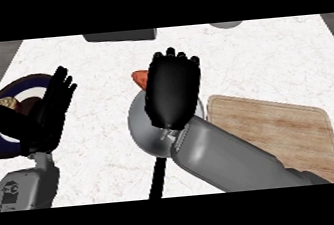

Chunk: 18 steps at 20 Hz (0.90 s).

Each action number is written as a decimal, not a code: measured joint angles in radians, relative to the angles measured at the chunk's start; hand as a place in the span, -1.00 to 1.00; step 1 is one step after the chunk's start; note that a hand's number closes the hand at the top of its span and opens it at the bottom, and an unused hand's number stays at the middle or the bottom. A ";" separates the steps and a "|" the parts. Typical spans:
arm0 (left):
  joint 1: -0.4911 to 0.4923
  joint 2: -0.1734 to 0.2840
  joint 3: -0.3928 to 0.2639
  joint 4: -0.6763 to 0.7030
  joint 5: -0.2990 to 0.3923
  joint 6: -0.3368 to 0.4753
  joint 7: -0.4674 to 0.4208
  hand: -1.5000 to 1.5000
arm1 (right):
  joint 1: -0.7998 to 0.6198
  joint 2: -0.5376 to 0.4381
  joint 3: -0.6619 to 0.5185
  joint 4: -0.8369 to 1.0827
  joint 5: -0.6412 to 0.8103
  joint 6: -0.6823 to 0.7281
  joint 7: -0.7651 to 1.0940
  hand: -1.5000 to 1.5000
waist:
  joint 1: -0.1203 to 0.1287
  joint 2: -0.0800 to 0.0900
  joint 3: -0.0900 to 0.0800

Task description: Pick the sweet potato from the cutting board and place it in the pan

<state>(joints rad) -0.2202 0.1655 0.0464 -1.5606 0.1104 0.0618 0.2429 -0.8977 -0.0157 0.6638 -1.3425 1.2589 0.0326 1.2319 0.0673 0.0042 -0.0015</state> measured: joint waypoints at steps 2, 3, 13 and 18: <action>0.012 -0.001 0.001 -0.007 -0.001 0.002 -0.002 0.00 | 0.022 0.001 0.009 0.024 -0.007 -0.031 -0.014 1.00 | -0.010 0.000 0.001; 0.010 0.001 0.004 -0.008 -0.003 0.005 0.001 0.00 | 0.040 0.002 0.010 0.031 -0.009 -0.049 -0.026 1.00 | -0.016 0.000 0.001; 0.006 0.001 0.013 -0.013 0.001 0.005 0.007 0.00 | 0.120 0.005 0.018 0.262 -0.079 -0.288 -0.118 1.00 | -0.020 0.006 0.002; 0.008 0.008 0.025 -0.011 0.009 -0.003 0.004 0.00 | 0.187 0.005 -0.070 0.322 -0.155 -0.383 -0.139 -1.00 | -0.024 0.007 0.003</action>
<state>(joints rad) -0.2118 0.1734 0.0713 -1.5713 0.1196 0.0591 0.2474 -0.7106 -0.0103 0.5939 -1.0206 1.1044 -0.3504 1.0929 0.0429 0.0117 0.0011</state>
